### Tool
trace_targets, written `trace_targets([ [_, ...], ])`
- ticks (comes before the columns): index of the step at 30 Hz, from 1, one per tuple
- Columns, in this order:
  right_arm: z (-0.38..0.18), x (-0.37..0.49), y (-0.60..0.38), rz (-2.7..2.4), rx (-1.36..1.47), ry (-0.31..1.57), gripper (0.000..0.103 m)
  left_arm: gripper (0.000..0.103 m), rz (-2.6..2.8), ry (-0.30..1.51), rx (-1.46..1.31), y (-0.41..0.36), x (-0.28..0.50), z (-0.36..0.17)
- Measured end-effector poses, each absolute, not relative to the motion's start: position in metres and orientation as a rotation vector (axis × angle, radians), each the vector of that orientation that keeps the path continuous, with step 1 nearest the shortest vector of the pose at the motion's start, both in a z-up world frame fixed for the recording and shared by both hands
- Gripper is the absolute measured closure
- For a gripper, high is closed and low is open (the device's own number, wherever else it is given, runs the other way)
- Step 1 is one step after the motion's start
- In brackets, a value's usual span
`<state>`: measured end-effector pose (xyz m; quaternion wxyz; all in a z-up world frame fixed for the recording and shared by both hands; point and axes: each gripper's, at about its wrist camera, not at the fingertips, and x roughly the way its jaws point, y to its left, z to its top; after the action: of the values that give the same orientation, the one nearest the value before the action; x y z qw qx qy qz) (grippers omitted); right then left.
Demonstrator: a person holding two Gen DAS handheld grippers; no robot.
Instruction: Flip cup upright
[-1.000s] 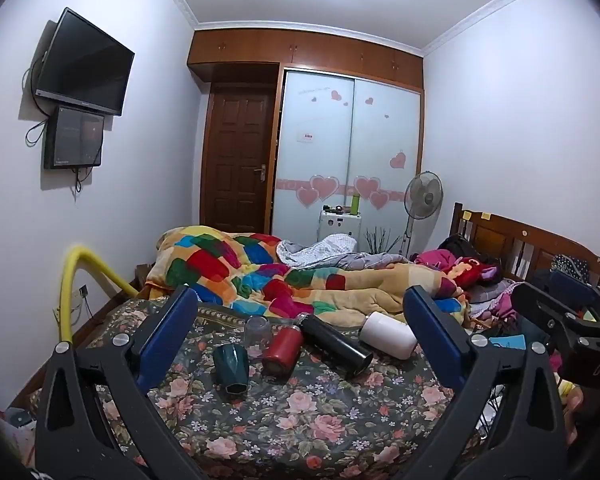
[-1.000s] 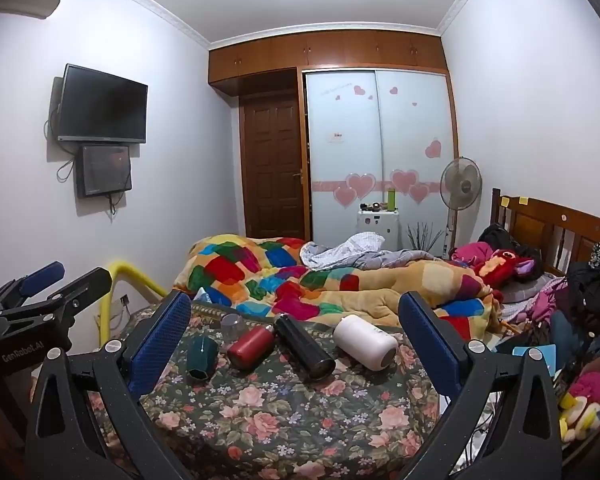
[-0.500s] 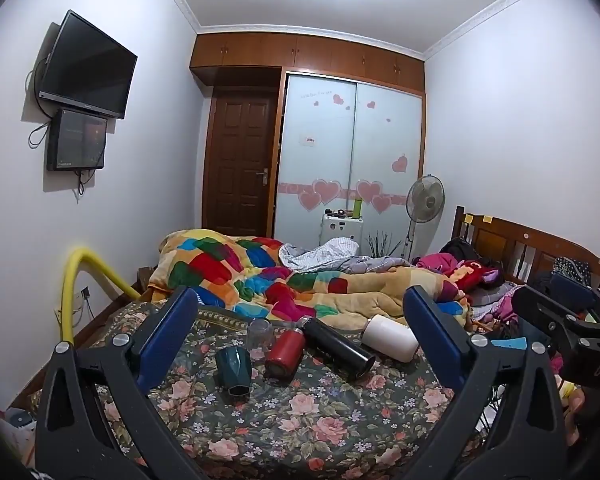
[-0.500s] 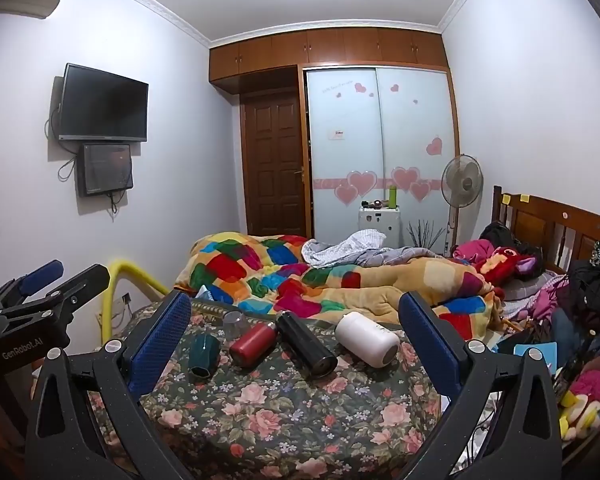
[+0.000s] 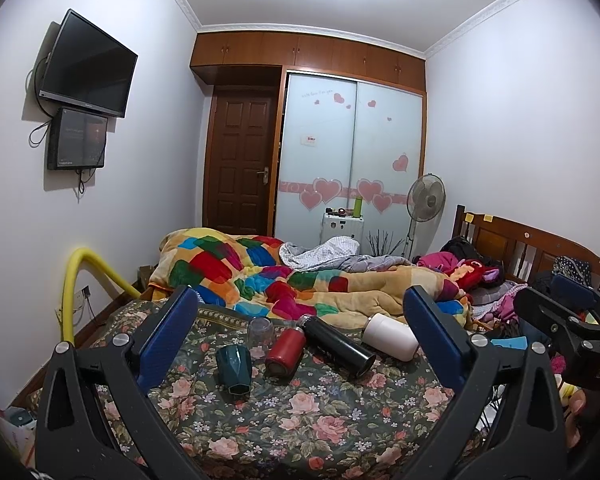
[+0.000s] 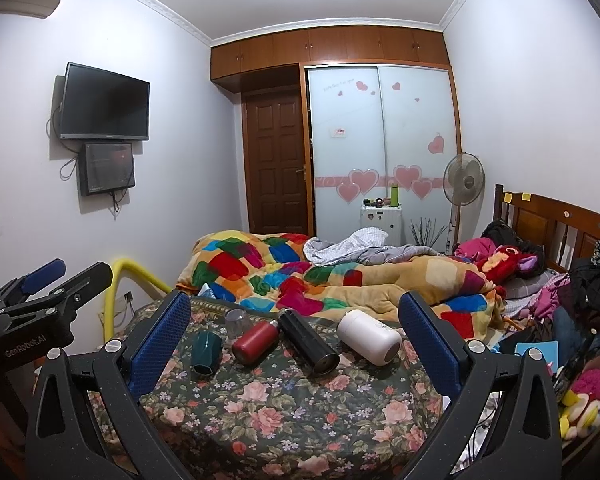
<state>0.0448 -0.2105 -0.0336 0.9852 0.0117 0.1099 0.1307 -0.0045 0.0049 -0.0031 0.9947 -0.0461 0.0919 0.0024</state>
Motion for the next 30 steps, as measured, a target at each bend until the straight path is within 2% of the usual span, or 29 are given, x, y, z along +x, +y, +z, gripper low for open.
trace_targets([
  [30, -0.032, 0.046, -0.208, 0.269, 0.027, 0.229, 0.000, 0.000, -0.005, 0.164, -0.067, -0.005, -0.007, 0.000],
])
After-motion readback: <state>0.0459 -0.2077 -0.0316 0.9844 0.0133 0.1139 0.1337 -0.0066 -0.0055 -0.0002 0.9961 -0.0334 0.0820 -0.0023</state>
